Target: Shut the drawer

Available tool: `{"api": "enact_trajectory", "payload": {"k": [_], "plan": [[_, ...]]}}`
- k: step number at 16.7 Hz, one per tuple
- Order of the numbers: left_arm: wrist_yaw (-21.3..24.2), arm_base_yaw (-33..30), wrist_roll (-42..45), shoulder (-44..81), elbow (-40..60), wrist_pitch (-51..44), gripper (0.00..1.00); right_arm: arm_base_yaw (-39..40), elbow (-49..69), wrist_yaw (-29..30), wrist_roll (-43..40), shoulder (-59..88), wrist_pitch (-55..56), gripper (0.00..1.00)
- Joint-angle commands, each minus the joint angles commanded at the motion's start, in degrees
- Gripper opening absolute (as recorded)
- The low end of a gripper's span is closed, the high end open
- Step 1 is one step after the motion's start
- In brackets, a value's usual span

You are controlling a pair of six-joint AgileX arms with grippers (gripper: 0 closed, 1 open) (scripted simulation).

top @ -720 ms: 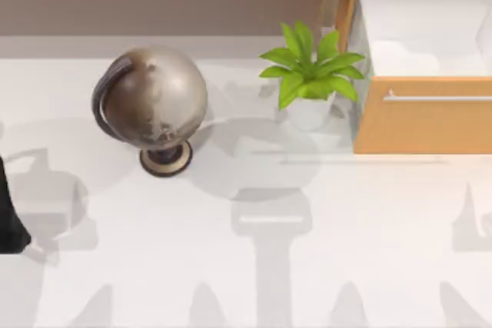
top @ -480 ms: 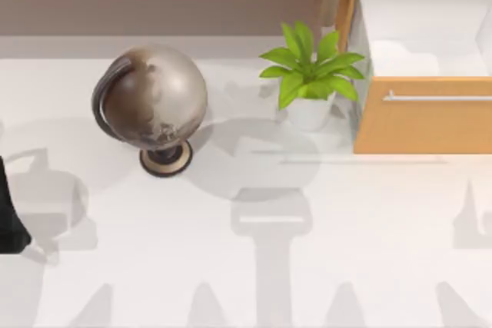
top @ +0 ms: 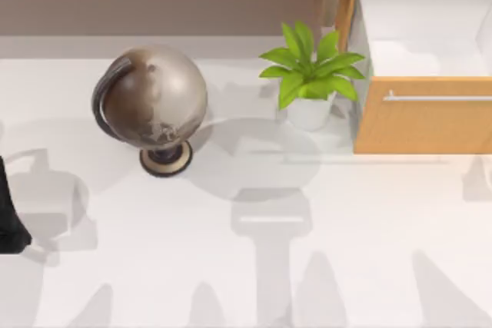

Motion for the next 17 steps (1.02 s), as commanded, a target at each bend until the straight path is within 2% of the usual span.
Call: {"api": "enact_trajectory", "payload": {"k": [5,9,17], "plan": [[0.0,0.0,0.0,0.0,0.0,0.0,1.0,-9.55,8.74,-9.97,0.5,24.46,14.51,1.0],[0.0,0.0,0.0,0.0,0.0,0.0,1.0,-15.27,13.8,-15.53,0.66,38.51,22.9,1.0],[0.0,0.0,0.0,0.0,0.0,0.0,1.0,-17.19,15.38,-17.33,0.65,43.1,25.8,1.0]]}}
